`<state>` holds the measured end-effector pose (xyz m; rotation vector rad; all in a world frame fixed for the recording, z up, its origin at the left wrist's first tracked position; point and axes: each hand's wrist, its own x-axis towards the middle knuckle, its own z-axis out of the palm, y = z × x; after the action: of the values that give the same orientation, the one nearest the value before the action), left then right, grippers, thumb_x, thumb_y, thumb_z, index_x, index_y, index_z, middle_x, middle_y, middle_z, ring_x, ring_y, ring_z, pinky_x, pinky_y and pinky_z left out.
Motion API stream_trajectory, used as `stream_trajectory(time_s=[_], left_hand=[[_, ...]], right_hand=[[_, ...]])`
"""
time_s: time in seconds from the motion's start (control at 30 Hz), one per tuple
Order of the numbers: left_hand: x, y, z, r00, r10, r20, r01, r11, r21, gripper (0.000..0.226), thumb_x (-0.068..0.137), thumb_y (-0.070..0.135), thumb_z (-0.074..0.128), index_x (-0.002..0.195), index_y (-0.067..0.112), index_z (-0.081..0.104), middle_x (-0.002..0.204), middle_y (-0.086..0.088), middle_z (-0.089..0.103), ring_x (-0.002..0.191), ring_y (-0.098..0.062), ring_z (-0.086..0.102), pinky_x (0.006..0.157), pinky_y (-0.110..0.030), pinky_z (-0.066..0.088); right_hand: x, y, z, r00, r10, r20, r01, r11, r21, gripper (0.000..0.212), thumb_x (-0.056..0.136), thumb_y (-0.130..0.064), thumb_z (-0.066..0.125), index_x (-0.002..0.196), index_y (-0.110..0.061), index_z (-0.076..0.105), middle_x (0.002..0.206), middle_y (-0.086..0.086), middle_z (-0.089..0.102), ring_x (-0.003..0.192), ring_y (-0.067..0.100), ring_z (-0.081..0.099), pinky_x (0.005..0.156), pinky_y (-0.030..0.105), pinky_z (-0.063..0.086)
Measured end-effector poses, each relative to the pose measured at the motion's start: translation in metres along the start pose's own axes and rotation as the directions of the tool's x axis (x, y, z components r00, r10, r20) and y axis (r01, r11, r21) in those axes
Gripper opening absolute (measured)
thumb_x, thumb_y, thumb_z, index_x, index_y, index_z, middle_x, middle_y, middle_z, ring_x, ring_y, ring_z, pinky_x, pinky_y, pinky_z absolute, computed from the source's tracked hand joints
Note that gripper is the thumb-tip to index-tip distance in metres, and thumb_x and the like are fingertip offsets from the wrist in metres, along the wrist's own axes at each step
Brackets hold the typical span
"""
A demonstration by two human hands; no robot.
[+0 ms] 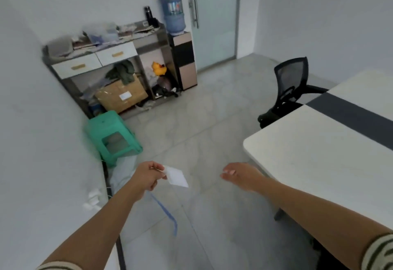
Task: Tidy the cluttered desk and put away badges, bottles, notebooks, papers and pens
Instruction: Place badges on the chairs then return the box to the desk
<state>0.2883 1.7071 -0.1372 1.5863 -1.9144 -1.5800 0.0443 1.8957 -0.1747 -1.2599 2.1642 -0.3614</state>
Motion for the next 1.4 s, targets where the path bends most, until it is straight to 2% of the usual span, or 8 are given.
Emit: stream_trajectory(time_s=[0.2,0.3,0.43,0.6,0.93,1.23,1.3,1.4], left_hand=[[0.085,0.027,-0.087,0.998,0.023,-0.052,-0.025,0.999,-0.042,0.012,0.087,-0.007,0.058,0.087,0.005,0.058,0.075,-0.015,0.069,0.033,-0.011,0.038,0.039,-0.018,0.028],[0.138,0.043,-0.11,0.998,0.018,-0.055,-0.022,0.998,-0.063,0.011,0.088,-0.006,0.059,0.089,0.005,0.058,0.075,-0.013,0.069,0.034,-0.01,0.039,0.042,-0.02,0.029],[0.203,0.066,-0.123,0.998,0.023,-0.055,-0.027,0.997,-0.066,0.01,0.088,-0.005,0.058,0.092,0.004,0.059,0.077,-0.013,0.07,0.036,-0.01,0.04,0.043,-0.021,0.029],[0.315,0.114,-0.149,0.995,0.039,-0.096,-0.048,0.995,-0.093,0.011,0.088,-0.005,0.06,0.089,0.006,0.058,0.071,-0.009,0.069,0.034,-0.01,0.039,0.039,-0.016,0.026],[0.487,0.215,-0.237,0.974,0.05,-0.221,-0.098,0.973,-0.21,0.01,0.088,-0.005,0.06,0.087,0.005,0.058,0.065,-0.006,0.07,0.035,-0.011,0.038,0.037,-0.014,0.026],[0.671,0.282,-0.314,0.969,0.044,-0.244,-0.119,0.946,-0.303,0.011,0.089,-0.003,0.061,0.088,0.007,0.06,0.059,-0.007,0.062,0.037,-0.01,0.031,0.038,-0.013,0.021],[0.714,0.301,-0.333,0.97,0.063,-0.235,-0.132,0.947,-0.294,0.01,0.089,-0.003,0.06,0.089,0.007,0.06,0.055,-0.006,0.053,0.036,-0.009,0.029,0.037,-0.014,0.02],[0.778,0.338,-0.365,0.968,0.09,-0.233,-0.155,0.949,-0.276,0.009,0.089,-0.003,0.06,0.09,0.006,0.059,0.049,-0.003,0.048,0.034,-0.007,0.029,0.036,-0.014,0.02]], right_hand=[[0.111,-0.081,-0.006,0.998,-0.054,0.024,0.055,0.998,-0.031,0.037,0.094,-0.05,0.054,0.122,-0.026,0.064,0.127,-0.003,0.064,0.117,0.021,0.058,0.098,0.029,0.043],[0.174,-0.102,-0.02,0.997,-0.063,0.048,0.069,0.989,-0.127,0.039,0.096,-0.051,0.05,0.128,-0.029,0.059,0.134,-0.007,0.06,0.124,0.02,0.053,0.101,0.028,0.039],[0.251,-0.109,-0.042,0.995,-0.081,0.05,0.088,0.985,-0.145,0.039,0.094,-0.053,0.051,0.125,-0.031,0.06,0.125,-0.008,0.065,0.117,0.018,0.058,0.099,0.029,0.043],[0.384,-0.131,-0.087,0.989,-0.145,0.041,0.15,0.971,-0.187,0.04,0.095,-0.053,0.049,0.126,-0.031,0.059,0.129,-0.008,0.062,0.122,0.019,0.052,0.1,0.031,0.038],[0.611,-0.222,-0.2,0.967,-0.253,0.024,0.254,0.953,-0.168,0.037,0.095,-0.049,0.052,0.123,-0.027,0.062,0.124,-0.005,0.064,0.113,0.018,0.056,0.085,0.027,0.038],[0.804,-0.281,-0.249,0.948,-0.307,0.081,0.317,0.926,-0.206,0.036,0.096,-0.045,0.051,0.125,-0.025,0.061,0.123,-0.003,0.064,0.116,0.02,0.056,0.09,0.029,0.041],[0.847,-0.298,-0.266,0.944,-0.32,0.081,0.33,0.916,-0.226,0.029,0.098,-0.04,0.05,0.118,-0.023,0.064,0.116,-0.001,0.064,0.114,0.022,0.056,0.087,0.029,0.041],[0.918,-0.322,-0.297,0.951,-0.303,0.061,0.309,0.931,-0.193,0.017,0.095,-0.039,0.052,0.082,-0.031,0.058,0.09,-0.005,0.06,0.097,0.023,0.06,0.074,0.03,0.042]])
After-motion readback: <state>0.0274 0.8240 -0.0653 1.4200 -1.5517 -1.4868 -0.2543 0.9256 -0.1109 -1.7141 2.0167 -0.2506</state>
